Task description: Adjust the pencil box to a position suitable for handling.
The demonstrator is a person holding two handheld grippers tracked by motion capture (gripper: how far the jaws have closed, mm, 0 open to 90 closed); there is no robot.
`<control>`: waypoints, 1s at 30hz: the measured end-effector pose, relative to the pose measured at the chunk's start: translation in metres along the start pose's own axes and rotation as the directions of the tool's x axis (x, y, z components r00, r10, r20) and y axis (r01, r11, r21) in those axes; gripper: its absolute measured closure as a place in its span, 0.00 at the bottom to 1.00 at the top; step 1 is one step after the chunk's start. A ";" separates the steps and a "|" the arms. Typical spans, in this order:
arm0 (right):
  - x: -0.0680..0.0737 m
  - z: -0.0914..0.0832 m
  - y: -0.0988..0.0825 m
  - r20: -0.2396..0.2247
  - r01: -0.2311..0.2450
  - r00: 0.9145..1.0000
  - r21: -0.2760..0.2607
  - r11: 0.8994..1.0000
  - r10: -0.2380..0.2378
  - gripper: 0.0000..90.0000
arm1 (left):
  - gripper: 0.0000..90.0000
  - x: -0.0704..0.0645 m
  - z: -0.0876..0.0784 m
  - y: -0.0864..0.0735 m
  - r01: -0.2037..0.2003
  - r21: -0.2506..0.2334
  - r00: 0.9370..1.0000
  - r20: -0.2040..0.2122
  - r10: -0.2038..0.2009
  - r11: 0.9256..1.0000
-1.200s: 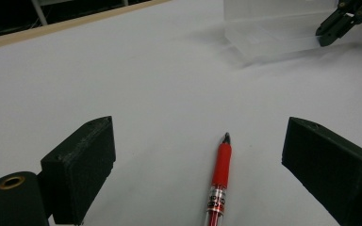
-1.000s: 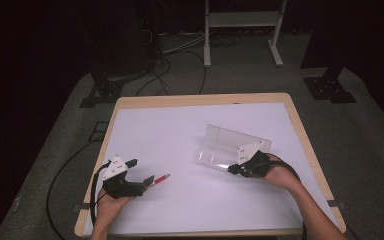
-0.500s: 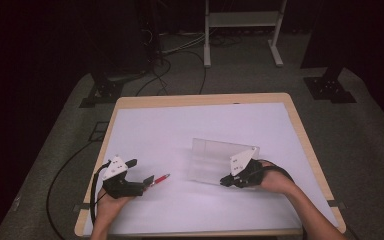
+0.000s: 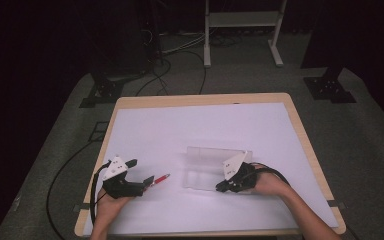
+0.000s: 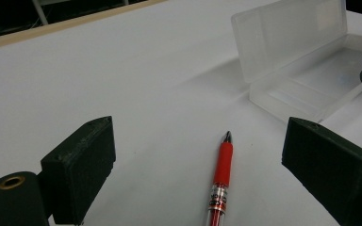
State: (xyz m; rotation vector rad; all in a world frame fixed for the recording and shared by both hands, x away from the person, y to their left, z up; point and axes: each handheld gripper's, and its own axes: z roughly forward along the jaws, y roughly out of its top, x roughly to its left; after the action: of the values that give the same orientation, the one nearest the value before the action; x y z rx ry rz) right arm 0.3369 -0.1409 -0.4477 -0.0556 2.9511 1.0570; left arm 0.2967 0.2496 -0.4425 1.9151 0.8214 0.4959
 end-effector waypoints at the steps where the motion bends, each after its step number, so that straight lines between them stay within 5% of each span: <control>1: 0.000 0.001 0.000 -0.003 -0.001 1.000 -0.002 1.000 0.001 0.95 | 0.11 0.000 0.000 0.000 0.000 0.000 1.000 -0.001 0.000 1.000; 14: 0.000 0.004 -0.005 -0.017 -0.020 1.000 0.005 1.000 0.020 0.95 | 0.11 0.000 0.000 0.000 0.000 -0.002 1.000 0.004 0.000 1.000; 20: 0.002 0.000 -0.006 -0.011 -0.036 0.999 -0.019 0.999 0.036 0.81 | 0.11 -0.001 0.000 0.000 -0.002 -0.001 1.000 0.004 0.002 1.000; 30: 0.000 -0.027 -0.016 0.050 -0.144 0.987 -0.110 0.983 0.150 0.54 | 0.11 -0.001 0.000 0.001 -0.003 -0.006 1.000 0.006 0.003 1.000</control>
State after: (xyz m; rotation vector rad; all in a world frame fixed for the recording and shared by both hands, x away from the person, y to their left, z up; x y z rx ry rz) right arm 0.3377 -0.1709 -0.4368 0.1922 2.8826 1.2105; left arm 0.2963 0.2489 -0.4419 1.9114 0.8125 0.4942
